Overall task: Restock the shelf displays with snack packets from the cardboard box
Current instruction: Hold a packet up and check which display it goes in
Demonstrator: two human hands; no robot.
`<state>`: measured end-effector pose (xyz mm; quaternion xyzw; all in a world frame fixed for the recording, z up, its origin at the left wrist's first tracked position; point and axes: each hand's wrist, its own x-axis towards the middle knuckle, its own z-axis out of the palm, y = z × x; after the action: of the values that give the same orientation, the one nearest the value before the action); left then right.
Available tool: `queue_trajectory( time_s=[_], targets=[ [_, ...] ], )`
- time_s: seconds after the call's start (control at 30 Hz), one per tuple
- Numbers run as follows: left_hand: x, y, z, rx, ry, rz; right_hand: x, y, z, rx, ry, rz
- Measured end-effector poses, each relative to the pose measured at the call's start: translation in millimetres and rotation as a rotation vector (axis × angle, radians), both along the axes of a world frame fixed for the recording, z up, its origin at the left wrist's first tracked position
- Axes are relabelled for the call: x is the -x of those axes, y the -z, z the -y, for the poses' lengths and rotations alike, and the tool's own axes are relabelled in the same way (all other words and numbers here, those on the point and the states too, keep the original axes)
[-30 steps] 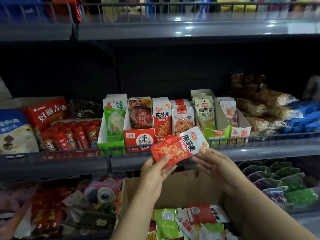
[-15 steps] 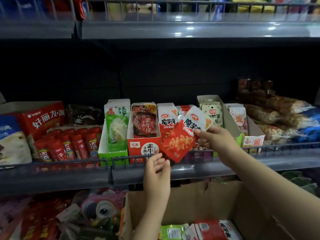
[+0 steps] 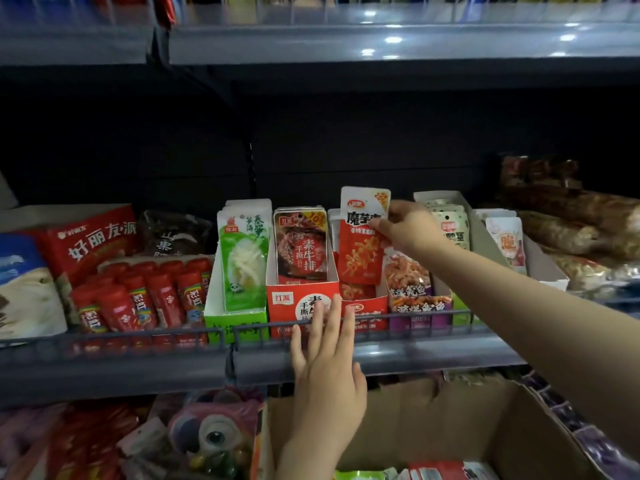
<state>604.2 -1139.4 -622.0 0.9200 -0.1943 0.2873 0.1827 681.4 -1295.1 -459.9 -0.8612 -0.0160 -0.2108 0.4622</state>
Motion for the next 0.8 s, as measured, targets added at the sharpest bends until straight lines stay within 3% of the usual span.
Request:
queue_trajectory(
  time_s=[0.27,0.5,0.8],
  targets=[
    [-6,10,-2,-0.005,0.042,-0.085,-17,18,-4,0.159,0.019,-0.163],
    [5,-9,-1,0.066,0.083,-0.147,-17,25,-7,0.224,0.103,-0.112],
    [6,-9,-3,0.018,0.072,-0.145,-4,32,-2,0.099,0.11,-0.051]
  ],
)
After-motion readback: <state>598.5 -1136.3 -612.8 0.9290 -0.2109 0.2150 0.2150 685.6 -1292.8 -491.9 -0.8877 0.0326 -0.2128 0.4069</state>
